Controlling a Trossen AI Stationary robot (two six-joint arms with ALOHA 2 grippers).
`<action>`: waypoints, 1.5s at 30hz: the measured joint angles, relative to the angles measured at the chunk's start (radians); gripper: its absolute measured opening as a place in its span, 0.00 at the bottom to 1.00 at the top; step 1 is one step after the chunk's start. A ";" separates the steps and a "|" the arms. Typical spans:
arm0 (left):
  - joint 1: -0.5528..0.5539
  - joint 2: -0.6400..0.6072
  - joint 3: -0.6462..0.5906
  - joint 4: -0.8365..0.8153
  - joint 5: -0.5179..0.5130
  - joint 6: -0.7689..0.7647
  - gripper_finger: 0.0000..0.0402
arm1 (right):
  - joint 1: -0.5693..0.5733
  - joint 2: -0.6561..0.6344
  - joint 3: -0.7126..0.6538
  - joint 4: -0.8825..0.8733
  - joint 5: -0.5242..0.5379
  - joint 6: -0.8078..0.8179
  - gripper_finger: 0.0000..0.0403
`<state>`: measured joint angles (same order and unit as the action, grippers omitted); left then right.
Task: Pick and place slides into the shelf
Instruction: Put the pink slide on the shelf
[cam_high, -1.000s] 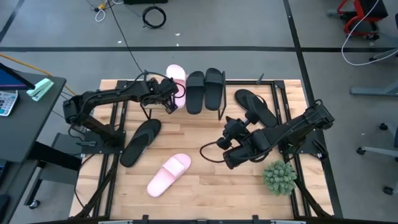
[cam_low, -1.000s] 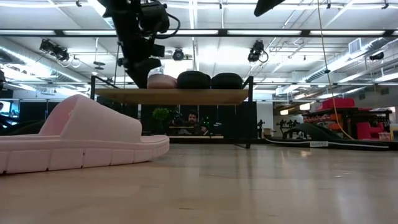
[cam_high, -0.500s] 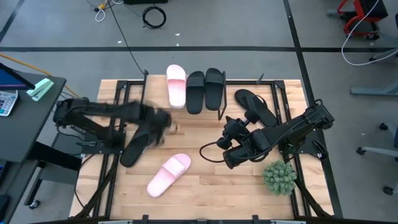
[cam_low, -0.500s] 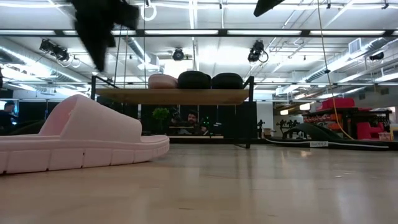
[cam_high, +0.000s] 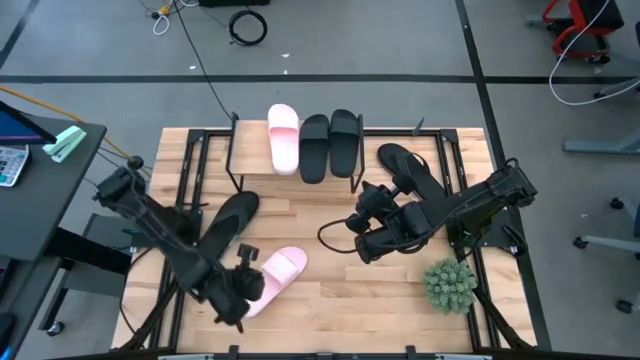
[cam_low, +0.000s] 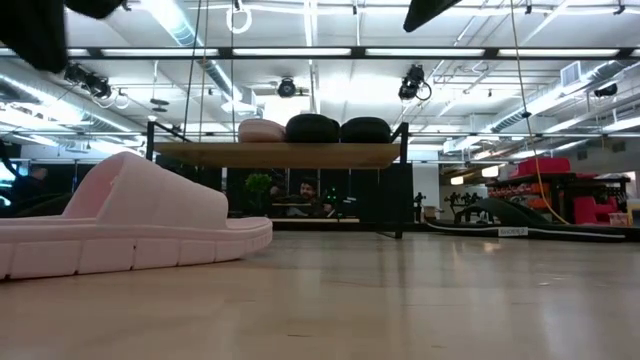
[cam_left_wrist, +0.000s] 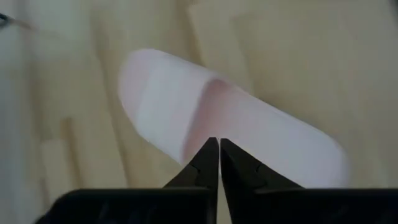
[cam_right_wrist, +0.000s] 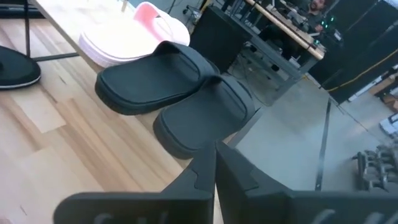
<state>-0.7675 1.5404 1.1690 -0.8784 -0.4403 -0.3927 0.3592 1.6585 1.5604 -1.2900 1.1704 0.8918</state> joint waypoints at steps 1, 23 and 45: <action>-0.001 0.026 0.000 0.008 -0.020 0.011 0.08 | -0.002 0.000 0.000 0.006 -0.004 0.001 0.03; 0.078 0.252 0.054 0.043 -0.167 0.112 0.46 | -0.006 0.000 0.000 0.043 -0.064 -0.022 0.03; 0.111 0.362 0.132 -0.013 -0.077 -0.025 0.40 | -0.006 0.000 0.000 0.042 -0.065 -0.032 0.03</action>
<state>-0.6562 1.9026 1.3014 -0.8911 -0.5176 -0.4182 0.3534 1.6585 1.5604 -1.2476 1.1057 0.8601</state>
